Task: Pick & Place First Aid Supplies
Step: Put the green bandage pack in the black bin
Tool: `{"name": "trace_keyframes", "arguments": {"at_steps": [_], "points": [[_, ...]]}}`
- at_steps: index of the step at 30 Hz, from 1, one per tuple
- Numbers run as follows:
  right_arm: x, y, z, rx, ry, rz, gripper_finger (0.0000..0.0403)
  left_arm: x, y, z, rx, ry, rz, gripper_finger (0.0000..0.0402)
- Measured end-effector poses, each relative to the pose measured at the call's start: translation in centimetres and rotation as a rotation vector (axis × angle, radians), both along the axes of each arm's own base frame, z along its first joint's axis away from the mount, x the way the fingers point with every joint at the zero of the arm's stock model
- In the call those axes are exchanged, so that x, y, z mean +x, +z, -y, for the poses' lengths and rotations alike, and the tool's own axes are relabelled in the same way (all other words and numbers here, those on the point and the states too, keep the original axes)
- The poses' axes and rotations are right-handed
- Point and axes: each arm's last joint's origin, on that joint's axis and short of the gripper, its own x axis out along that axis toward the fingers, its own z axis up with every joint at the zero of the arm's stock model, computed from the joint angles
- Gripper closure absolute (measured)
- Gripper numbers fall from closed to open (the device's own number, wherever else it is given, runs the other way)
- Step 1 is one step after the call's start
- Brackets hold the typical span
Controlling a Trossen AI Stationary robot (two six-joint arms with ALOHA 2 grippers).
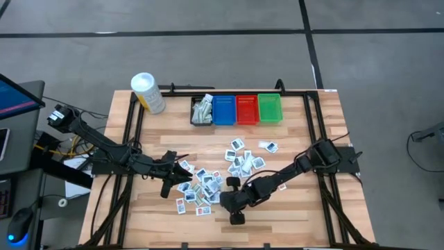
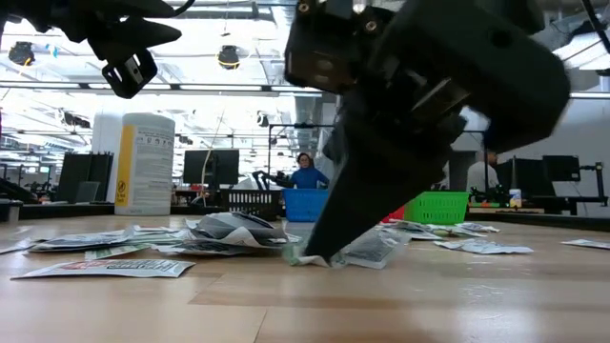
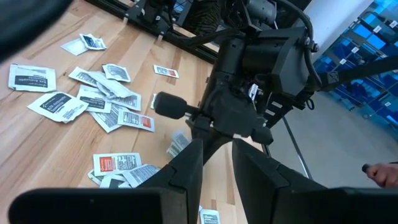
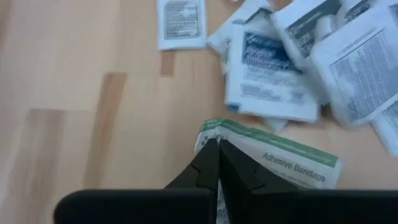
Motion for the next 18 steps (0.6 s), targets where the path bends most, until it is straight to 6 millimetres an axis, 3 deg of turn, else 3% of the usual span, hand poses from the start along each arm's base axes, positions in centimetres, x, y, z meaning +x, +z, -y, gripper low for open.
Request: {"name": "trace_keyframes", "arguments": {"at_steps": [9, 18], "points": [[0.1, 4.2, 1.0, 0.041, -0.016, 0.106, 0.0402, 0.0, 0.0, 0.0, 0.0, 0.0, 0.001, 0.0314], [0.1, 9.6, 2.7, 0.117, -0.043, 0.28, 0.0402, 0.0, 0.0, 0.0, 0.0, 0.0, 0.001, 0.0314]]}}
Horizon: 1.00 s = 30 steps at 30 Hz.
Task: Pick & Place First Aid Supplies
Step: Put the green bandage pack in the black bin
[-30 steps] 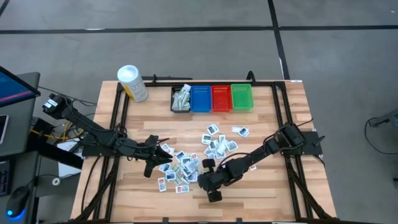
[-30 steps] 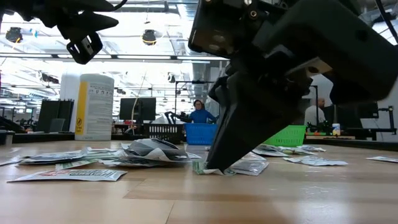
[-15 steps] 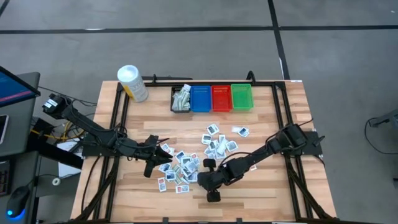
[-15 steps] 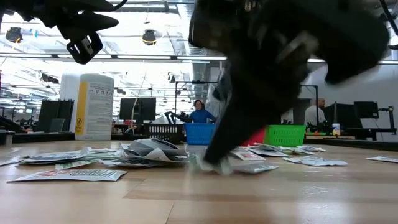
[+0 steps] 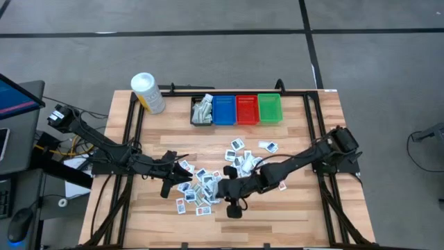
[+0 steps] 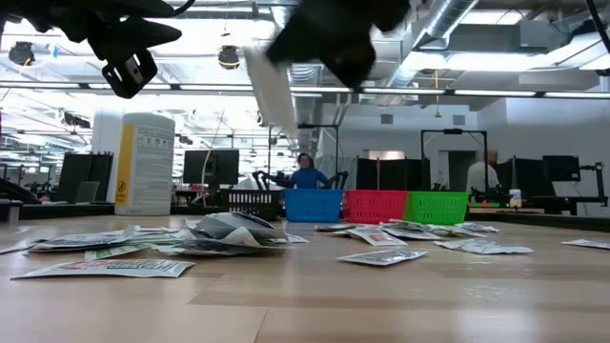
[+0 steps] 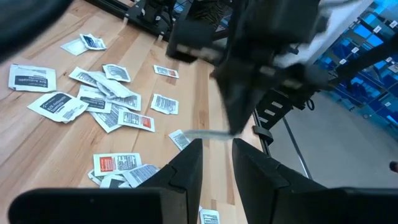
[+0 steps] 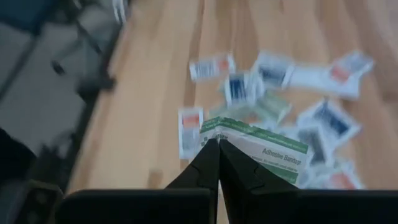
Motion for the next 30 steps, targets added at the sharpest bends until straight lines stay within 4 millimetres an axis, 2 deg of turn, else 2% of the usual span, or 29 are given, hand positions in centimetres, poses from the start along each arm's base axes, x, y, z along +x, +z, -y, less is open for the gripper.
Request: {"name": "trace_keyframes", "arguments": {"at_steps": [7, 14, 22, 30], "points": [[0.4, 4.1, 1.1, 0.17, 0.099, 0.198, 0.0402, 0.0, 0.0, 0.0, 0.022, -0.006, 0.004, 0.0314], [1.2, 6.3, 2.1, 0.296, 0.206, 0.367, 0.0403, 0.0, 0.0, 0.0, 0.078, -0.032, 0.016, 0.0314], [1.6, 7.1, 3.2, 0.429, 0.293, 0.388, 0.0403, 0.0, 0.5, 0.5, 0.265, -0.223, 0.117, 0.0319], [1.7, 7.0, 3.6, 0.439, 0.279, 0.382, 0.0403, 0.2, 2.4, 0.5, 0.517, -0.233, 0.369, 0.0331]]}}
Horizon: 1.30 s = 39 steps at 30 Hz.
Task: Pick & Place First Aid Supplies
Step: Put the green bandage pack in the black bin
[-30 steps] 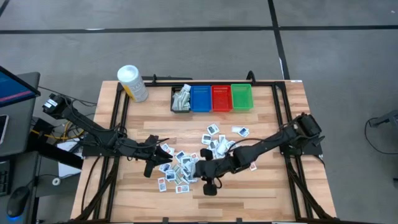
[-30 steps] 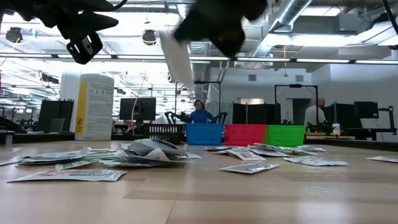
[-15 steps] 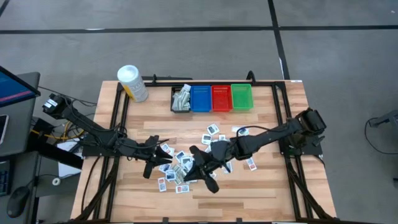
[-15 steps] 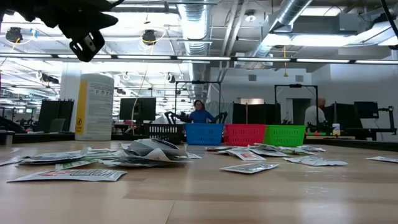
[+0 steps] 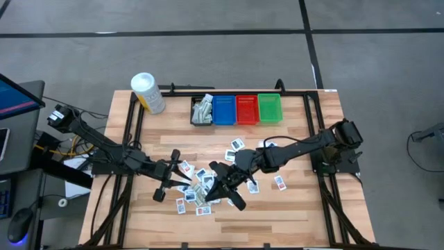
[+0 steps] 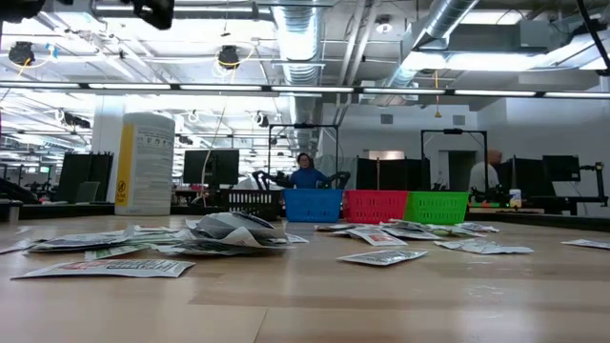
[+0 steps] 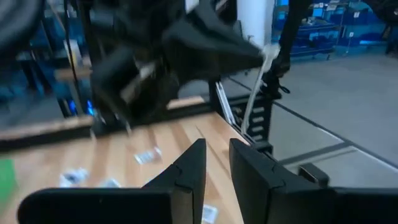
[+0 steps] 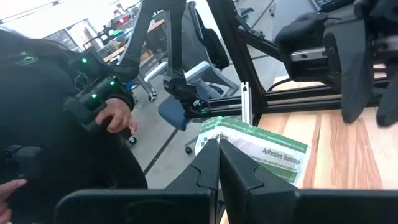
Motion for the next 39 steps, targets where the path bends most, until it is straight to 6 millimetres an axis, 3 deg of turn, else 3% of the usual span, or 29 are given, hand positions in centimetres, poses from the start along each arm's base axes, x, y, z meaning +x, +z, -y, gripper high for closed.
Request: {"name": "trace_keyframes", "arguments": {"at_steps": [8, 22, 39], "points": [[0.1, 0.0, 0.2, 0.0, -0.006, 0.0, 0.0403, 0.2, -0.1, 0.1, 0.013, -0.002, 0.01, 0.0319], [0.6, 0.0, 2.3, 0.0, -0.062, 0.001, 0.0403, 1.7, -0.8, 1.0, -0.031, -0.003, 0.083, 0.0289], [0.8, 0.7, 2.9, -0.02, -0.071, 0.091, 0.0403, 1.7, -0.6, 1.0, -0.05, -0.004, 0.102, 0.0301]]}}
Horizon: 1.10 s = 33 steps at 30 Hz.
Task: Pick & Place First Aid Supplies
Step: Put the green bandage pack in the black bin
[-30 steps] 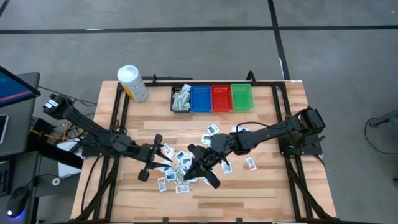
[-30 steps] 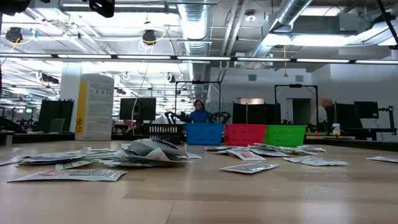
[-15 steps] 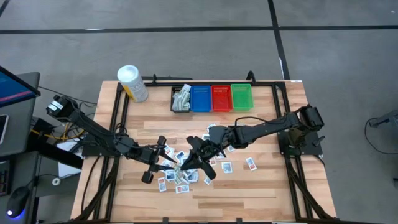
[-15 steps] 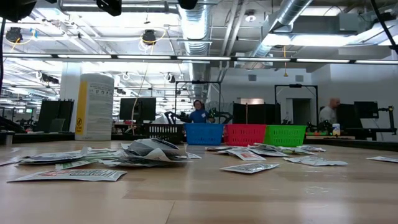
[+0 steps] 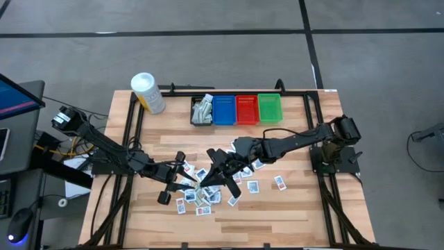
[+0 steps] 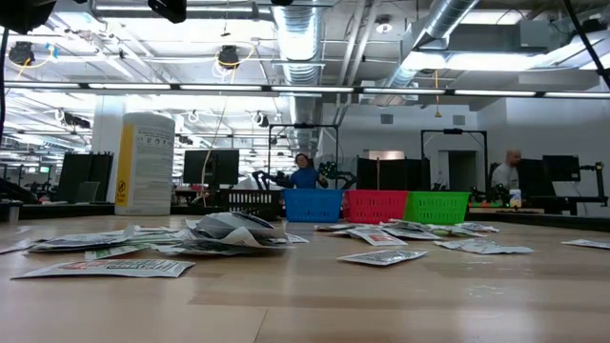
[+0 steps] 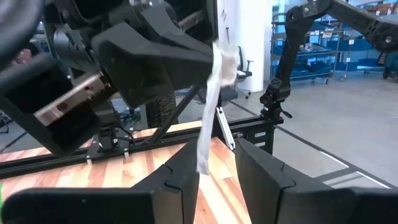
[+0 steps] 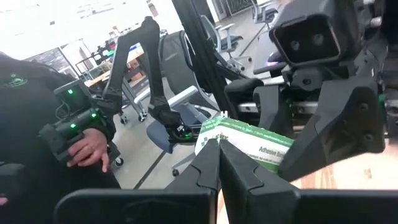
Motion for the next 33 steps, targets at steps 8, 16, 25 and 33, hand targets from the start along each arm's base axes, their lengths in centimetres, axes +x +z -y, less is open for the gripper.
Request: {"name": "trace_keyframes", "arguments": {"at_steps": [8, 16, 25, 33], "points": [[-0.01, -0.13, 0.0, -0.003, 0.0, -0.014, 0.0403, -0.01, 0.21, -0.05, -0.032, 0.011, 0.012, 0.039], [-0.04, -0.14, -0.44, -0.036, -0.063, 0.003, 0.0383, 0.04, 0.17, -0.18, -0.072, 0.055, -0.005, 0.0395], [0.03, -0.16, -0.29, -0.047, -0.12, 0.004, 0.0286, 0.05, 0.03, -0.17, -0.069, 0.055, -0.018, 0.0395], [-0.04, -0.18, -0.69, -0.049, -0.129, 0.004, 0.0177, 0.08, -0.7, -0.17, -0.159, 0.058, -0.123, 0.0396]]}}
